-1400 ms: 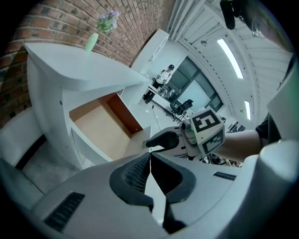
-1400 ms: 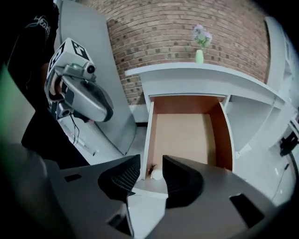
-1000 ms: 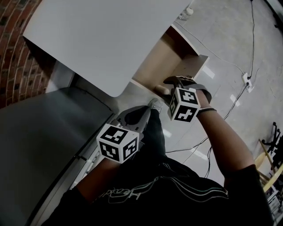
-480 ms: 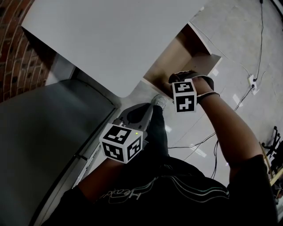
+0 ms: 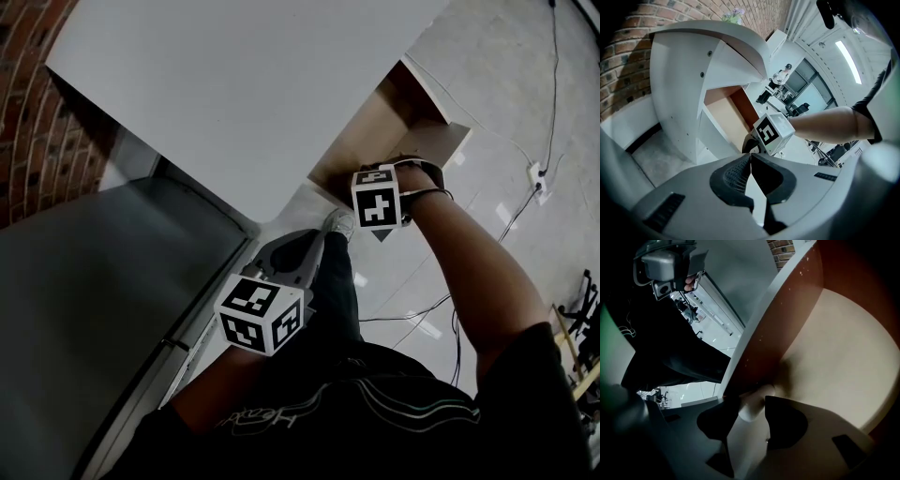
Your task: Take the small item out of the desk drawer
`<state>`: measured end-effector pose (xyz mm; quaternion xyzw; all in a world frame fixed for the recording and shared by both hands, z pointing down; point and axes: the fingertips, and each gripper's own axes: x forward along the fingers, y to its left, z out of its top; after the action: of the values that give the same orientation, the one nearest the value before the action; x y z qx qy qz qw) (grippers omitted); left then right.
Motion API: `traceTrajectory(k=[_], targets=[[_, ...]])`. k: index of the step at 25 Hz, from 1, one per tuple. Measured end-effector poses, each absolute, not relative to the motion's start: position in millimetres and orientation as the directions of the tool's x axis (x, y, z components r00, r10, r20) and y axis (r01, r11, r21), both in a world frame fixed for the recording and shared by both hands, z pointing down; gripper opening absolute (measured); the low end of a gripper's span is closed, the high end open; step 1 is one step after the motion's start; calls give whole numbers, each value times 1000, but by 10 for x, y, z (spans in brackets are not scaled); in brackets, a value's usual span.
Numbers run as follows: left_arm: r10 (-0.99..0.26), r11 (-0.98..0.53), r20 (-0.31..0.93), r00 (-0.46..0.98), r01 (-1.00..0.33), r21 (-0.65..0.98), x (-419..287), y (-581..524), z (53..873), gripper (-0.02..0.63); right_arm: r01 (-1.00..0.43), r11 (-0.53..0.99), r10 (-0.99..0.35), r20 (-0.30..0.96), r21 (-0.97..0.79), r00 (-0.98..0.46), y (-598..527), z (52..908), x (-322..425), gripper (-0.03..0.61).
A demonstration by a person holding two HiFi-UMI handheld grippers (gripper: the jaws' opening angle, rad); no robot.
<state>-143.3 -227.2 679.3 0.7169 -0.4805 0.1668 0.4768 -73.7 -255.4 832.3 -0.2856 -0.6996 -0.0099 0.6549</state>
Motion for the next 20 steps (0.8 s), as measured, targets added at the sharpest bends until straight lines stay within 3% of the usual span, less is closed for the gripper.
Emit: traceTrajectory(k=[20], targets=[[-507,-90,721,472,-861,501,-1230,-2321,6793,23,414,840,396,918,-351,-25,-2587,8236,-652,152]])
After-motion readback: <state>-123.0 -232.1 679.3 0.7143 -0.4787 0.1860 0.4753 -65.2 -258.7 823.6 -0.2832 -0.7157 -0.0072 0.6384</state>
